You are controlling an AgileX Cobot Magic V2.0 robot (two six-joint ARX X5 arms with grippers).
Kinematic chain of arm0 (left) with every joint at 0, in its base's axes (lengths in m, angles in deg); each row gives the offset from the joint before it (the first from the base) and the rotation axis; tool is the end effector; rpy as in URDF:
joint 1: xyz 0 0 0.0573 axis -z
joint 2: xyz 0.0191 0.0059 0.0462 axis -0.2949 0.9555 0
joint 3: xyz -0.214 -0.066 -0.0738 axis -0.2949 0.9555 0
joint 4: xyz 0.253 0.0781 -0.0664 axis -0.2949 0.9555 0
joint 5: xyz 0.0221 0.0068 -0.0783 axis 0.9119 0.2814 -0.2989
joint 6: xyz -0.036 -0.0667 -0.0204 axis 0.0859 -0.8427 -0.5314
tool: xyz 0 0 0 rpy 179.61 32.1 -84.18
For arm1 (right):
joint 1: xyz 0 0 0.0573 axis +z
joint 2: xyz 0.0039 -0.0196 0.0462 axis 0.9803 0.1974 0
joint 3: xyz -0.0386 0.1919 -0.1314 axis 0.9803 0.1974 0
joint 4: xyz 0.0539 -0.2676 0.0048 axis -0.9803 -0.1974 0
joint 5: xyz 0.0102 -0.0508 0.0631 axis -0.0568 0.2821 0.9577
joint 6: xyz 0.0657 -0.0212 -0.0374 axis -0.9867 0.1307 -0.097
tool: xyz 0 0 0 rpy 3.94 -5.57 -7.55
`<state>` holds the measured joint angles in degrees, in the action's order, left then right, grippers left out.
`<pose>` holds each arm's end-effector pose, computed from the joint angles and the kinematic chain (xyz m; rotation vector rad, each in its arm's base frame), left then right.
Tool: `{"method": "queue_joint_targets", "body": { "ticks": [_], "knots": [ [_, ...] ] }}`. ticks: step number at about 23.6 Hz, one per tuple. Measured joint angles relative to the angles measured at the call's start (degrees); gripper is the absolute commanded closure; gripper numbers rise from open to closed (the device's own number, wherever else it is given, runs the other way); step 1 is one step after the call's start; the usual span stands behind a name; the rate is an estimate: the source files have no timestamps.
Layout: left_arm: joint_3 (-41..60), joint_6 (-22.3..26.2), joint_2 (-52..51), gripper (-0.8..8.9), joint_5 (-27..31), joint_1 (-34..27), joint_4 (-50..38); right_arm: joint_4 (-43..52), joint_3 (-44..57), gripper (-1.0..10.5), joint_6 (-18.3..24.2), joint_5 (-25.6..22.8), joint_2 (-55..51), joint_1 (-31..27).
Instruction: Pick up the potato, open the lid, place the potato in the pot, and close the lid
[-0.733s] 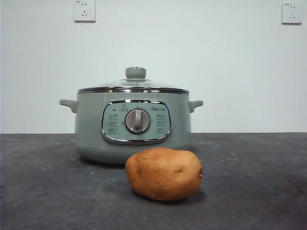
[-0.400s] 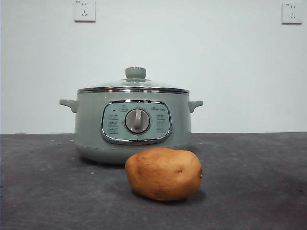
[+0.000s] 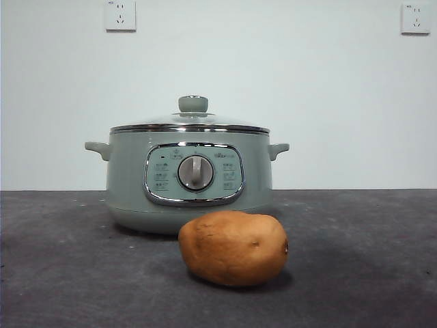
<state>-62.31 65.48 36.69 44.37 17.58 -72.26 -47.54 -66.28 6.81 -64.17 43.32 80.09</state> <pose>0.1923 -0.0144 0.2112 -0.0902 0.1733 -0.2065 0.1668 0.0111 0.2351 0.2305 0.1514 0.1164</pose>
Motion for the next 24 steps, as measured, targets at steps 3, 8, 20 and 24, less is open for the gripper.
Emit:
{"method": "queue_joint_targets", "body": {
  "ticks": [3,8,20,24],
  "knots": [
    [-5.9,-1.1,5.0,8.19,-2.4,0.0,5.1,-5.4,-6.5,9.5,0.0,1.7,4.6,0.0],
    [-16.5,-1.8,14.1,8.18,-8.7,0.0,15.5,-17.2,-16.6,9.5,0.0,2.3,12.4,0.0],
    [-34.9,2.3,34.7,8.18,-27.9,0.0,32.0,-32.1,-26.8,9.3,6.6,19.1,29.5,0.0],
    [-40.2,4.0,40.8,8.18,-29.5,0.5,38.6,-33.6,-29.3,8.1,13.0,22.0,38.4,3.1]
  ]
}}
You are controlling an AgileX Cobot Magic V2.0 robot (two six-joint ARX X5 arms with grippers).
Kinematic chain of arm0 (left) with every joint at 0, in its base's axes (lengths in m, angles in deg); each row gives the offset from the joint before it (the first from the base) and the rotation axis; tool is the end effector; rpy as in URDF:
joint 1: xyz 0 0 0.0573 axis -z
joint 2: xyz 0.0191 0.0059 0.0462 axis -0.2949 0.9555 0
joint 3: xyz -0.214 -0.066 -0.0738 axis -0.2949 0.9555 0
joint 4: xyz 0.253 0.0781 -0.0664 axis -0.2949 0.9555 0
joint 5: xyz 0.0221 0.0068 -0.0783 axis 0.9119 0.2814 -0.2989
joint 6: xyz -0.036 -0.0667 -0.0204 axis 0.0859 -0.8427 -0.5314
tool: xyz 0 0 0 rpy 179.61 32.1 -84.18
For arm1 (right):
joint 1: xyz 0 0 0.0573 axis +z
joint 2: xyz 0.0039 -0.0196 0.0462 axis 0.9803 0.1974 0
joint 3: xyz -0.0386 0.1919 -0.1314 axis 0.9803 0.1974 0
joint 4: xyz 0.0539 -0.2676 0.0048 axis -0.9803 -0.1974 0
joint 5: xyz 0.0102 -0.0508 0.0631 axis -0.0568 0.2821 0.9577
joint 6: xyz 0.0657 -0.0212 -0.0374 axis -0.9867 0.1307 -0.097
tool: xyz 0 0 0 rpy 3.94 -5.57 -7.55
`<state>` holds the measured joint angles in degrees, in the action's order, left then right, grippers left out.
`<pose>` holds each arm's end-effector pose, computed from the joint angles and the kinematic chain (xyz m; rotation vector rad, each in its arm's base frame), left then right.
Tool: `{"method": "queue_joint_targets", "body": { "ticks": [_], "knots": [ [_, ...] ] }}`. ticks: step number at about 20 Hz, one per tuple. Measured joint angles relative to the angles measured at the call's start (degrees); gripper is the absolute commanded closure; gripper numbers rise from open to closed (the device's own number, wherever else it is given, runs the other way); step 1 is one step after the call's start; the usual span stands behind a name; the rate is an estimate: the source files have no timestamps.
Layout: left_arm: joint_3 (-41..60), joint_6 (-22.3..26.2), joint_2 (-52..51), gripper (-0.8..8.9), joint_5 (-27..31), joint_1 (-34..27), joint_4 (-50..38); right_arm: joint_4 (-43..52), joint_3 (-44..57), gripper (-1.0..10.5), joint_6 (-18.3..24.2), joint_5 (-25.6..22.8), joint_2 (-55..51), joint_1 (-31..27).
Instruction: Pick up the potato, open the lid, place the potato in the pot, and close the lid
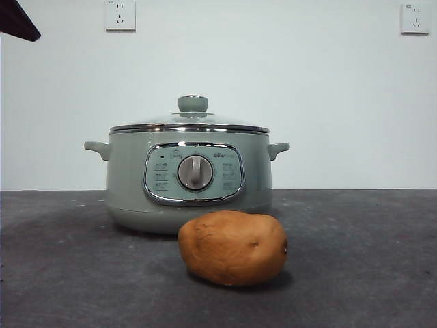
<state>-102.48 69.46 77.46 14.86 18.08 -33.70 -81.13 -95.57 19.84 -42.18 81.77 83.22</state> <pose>0.2431 -0.0461 0.2709 -0.3037 0.8164 -0.6895 0.2016 0.0465 0.2522 0.1806 0.8754 0.5338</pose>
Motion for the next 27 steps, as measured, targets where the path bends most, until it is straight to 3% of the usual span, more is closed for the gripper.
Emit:
{"method": "queue_joint_targets", "body": {
  "ticks": [4,5,6,7,8,9,10,17,27],
  "knots": [
    [-0.3,2.3,2.4,8.08,-0.8,0.8,1.9,2.1,-1.1,8.1,2.9,-3.1,7.0,6.8],
    [-0.3,2.4,2.6,7.38,-0.7,1.1,2.0,2.3,-1.1,8.0,2.9,-4.3,8.5,8.6],
    [-0.3,2.6,2.7,5.99,-0.7,1.2,1.9,2.7,-1.1,7.3,2.8,-5.4,9.5,10.0],
    [-0.3,2.9,2.7,3.66,-0.6,1.2,1.9,3.4,-1.1,5.7,2.3,-5.8,10.6,11.6],
    [-0.3,3.3,2.7,1.95,-0.5,1.2,1.9,3.9,-1.1,4.0,2.0,-5.9,11.4,13.2],
    [-0.3,3.7,2.7,1.46,-0.4,1.4,1.9,4.2,-1.1,2.6,1.8,-5.8,12.1,14.6],
    [-0.3,3.9,2.7,1.49,-0.4,1.7,1.9,4.6,-1.1,2.1,1.7,-5.9,12.7,16.1],
    [-0.3,5.6,2.7,1.49,4.5,5.3,1.8,6.1,-1.8,2.1,0.1,-9.2,17.1,25.6],
    [-0.3,5.4,2.7,1.54,4.6,7.5,1.7,7.4,-12.3,2.2,-0.3,-15.2,32.0,37.9]
  ]
}}
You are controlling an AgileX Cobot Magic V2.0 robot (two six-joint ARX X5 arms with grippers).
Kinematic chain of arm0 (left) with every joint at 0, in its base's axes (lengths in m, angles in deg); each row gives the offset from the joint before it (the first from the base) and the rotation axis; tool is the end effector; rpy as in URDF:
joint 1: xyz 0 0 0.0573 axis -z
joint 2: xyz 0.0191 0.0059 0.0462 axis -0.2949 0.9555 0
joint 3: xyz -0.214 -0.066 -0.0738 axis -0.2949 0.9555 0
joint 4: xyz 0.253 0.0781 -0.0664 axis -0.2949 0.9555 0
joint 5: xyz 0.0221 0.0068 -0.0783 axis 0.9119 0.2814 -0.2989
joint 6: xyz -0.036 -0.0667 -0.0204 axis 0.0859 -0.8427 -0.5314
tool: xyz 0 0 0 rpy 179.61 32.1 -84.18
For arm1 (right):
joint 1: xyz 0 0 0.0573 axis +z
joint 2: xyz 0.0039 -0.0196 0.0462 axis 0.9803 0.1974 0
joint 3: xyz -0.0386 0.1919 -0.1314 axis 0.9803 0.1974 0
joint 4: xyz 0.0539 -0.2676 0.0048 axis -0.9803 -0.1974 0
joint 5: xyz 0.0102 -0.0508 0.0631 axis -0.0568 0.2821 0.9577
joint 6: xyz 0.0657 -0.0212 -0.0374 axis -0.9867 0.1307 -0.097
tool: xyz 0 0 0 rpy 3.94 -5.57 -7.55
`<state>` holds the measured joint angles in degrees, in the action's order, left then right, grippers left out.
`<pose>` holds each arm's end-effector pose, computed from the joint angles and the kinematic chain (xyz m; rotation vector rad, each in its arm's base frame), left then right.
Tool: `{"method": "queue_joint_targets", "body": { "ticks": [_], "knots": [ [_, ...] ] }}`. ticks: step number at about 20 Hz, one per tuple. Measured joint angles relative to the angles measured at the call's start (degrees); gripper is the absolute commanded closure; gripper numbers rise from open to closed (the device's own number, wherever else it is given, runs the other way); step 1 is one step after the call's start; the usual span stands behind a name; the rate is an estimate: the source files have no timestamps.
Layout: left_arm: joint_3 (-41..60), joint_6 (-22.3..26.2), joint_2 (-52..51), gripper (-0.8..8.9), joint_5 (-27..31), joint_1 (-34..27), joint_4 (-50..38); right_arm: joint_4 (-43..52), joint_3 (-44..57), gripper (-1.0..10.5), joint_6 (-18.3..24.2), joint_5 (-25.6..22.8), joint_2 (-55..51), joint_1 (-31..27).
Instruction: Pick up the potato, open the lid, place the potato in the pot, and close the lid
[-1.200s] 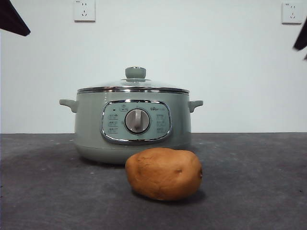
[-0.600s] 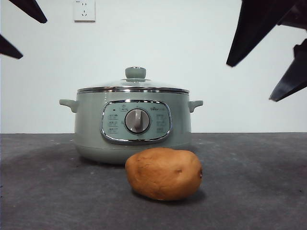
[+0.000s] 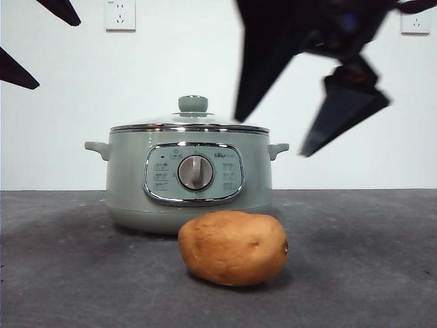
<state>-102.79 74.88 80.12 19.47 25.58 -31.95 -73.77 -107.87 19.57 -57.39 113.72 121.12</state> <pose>0.2425 -0.0745 0.2574 -0.1510 0.8803 -0.7691 0.2187 0.2198 0.1967 -0.2883 1.1012 0.8634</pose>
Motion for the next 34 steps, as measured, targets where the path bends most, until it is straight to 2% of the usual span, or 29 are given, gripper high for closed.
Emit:
{"method": "queue_joint_targets", "body": {
  "ticks": [4,6,8,12,13,14,15,16,20,24,27,30,34],
  "knots": [
    [0.0,0.0,0.0,1.54,0.0,0.0,-0.3,3.1,-3.5,2.2,0.2,-0.6,8.9,4.1],
    [0.0,0.0,0.0,1.54,0.0,0.0,-0.3,3.9,-3.7,2.2,0.2,-2.8,12.7,5.5],
    [0.0,0.0,0.0,1.55,0.0,0.0,-0.3,3.7,-3.6,2.2,0.2,-5.1,16.0,6.3],
    [0.0,0.0,0.0,1.55,0.0,0.0,-0.3,3.7,-3.6,2.5,0.2,-5.7,19.5,6.6],
    [0.0,0.0,0.0,1.55,0.0,0.0,-0.3,3.8,-3.6,3.4,0.2,-5.7,19.9,6.6],
    [0.0,0.0,0.0,1.55,0.0,0.0,-0.3,3.8,-3.6,4.8,0.2,-6.0,20.4,6.6],
    [0.0,0.0,0.0,1.55,0.0,0.0,-0.3,3.8,-3.7,6.7,0.2,-6.1,21.0,6.6],
    [0.0,0.0,0.0,1.55,0.1,0.0,-0.3,3.7,-3.6,9.2,0.3,-6.1,21.6,6.6],
    [0.0,-0.4,0.0,1.55,3.4,0.0,-0.7,3.4,-3.7,9.6,1.2,-6.5,22.2,6.6],
    [-1.4,-2.8,0.8,1.57,3.8,1.4,-3.1,1.3,-3.7,9.6,1.2,-6.5,19.4,6.6],
    [-6.4,-3.3,4.7,1.58,5.0,4.0,-3.0,-4.6,-5.3,9.6,0.8,-6.5,12.8,6.6],
    [-12.3,-3.3,10.6,1.57,9.6,7.5,-2.9,-12.2,-5.5,9.5,0.0,-6.5,6.4,6.6],
    [-22.6,-3.3,20.2,1.57,15.0,11.7,-2.2,-19.4,-5.5,9.5,-3.0,-6.5,-1.3,6.6]
  ]
}}
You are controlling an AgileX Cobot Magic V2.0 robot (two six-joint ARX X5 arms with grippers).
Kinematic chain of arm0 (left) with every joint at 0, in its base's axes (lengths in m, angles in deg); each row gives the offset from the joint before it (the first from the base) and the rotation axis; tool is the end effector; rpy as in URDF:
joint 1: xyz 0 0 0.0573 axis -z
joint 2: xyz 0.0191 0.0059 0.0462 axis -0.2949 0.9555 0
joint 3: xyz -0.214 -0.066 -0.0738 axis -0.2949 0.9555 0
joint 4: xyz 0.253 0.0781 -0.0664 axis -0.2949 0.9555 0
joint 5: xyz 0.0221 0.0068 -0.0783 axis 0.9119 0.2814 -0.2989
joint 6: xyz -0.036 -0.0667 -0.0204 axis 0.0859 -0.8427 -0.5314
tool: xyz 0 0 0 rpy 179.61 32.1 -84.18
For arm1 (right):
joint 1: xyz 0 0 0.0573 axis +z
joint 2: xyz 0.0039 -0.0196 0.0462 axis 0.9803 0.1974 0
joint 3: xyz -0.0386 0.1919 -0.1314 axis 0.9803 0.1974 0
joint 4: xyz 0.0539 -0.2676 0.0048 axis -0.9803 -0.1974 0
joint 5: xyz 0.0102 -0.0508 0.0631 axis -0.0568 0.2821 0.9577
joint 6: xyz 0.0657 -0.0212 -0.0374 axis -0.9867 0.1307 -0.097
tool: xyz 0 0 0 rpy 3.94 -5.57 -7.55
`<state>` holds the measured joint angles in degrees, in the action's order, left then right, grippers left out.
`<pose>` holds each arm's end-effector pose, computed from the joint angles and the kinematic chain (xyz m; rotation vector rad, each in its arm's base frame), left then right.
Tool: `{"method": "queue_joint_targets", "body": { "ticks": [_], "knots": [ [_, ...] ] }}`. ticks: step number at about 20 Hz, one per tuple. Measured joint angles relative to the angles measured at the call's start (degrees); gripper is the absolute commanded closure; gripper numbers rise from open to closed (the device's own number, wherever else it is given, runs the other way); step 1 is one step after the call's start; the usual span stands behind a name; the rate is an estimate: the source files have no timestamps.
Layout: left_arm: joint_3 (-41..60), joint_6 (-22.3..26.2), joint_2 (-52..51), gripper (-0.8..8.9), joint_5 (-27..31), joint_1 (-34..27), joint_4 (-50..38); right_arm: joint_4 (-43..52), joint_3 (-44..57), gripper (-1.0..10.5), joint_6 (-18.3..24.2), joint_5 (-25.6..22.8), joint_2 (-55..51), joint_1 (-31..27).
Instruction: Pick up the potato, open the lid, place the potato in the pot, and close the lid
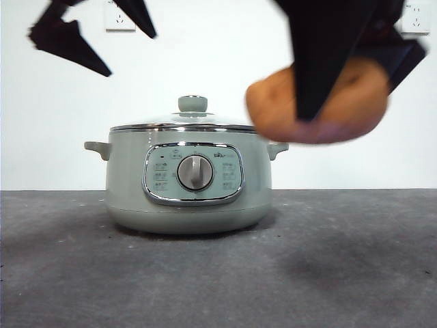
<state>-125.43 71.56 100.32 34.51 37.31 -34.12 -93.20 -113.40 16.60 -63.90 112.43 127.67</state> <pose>0.3113 -0.1394 0.2944 0.0175 0.8474 -0.6991 0.1774 0.2153 0.2168 -0.4523 1.2894 0.7826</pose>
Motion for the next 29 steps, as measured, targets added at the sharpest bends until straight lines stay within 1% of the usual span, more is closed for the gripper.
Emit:
{"method": "queue_joint_targets", "body": {
  "ticks": [1,2,4,8,11,16,19,21,28,29],
  "knots": [
    [-4.2,0.0,3.6,1.58,2.1,1.3,0.7,-1.1,0.0,9.5,-0.9,0.0,-2.1,0.0],
    [-5.7,0.0,5.0,1.58,3.3,1.9,0.8,-1.2,0.0,9.5,-1.6,0.0,-2.8,0.0],
    [-13.0,0.0,10.8,1.58,5.7,3.8,1.6,-1.3,0.0,9.5,-3.5,0.0,-4.9,0.0],
    [-26.5,0.1,21.0,1.58,10.8,6.6,3.8,-1.5,0.0,9.5,-7.1,0.0,-6.2,0.0],
    [-32.7,1.2,26.2,1.58,14.9,8.0,4.8,-2.1,0.0,9.5,-8.1,0.0,-6.2,0.0],
    [-33.7,2.2,30.2,1.58,17.0,8.4,5.1,-2.9,0.0,9.5,-8.3,0.0,-6.2,0.0],
    [-33.7,2.3,30.8,1.64,17.2,8.3,5.2,-2.9,0.0,9.5,-8.3,0.0,-6.2,0.0],
    [-33.7,2.3,30.8,2.27,17.7,8.3,5.3,-2.8,0.0,9.5,-8.3,0.0,-6.2,0.0],
    [-33.7,2.2,30.8,2.27,17.9,8.3,7.4,-1.3,0.0,9.5,-8.3,0.0,-6.2,0.0],
    [-33.7,2.2,30.8,2.68,17.9,8.3,6.9,-1.3,0.0,9.5,-8.3,0.0,-6.2,0.0]
  ]
}}
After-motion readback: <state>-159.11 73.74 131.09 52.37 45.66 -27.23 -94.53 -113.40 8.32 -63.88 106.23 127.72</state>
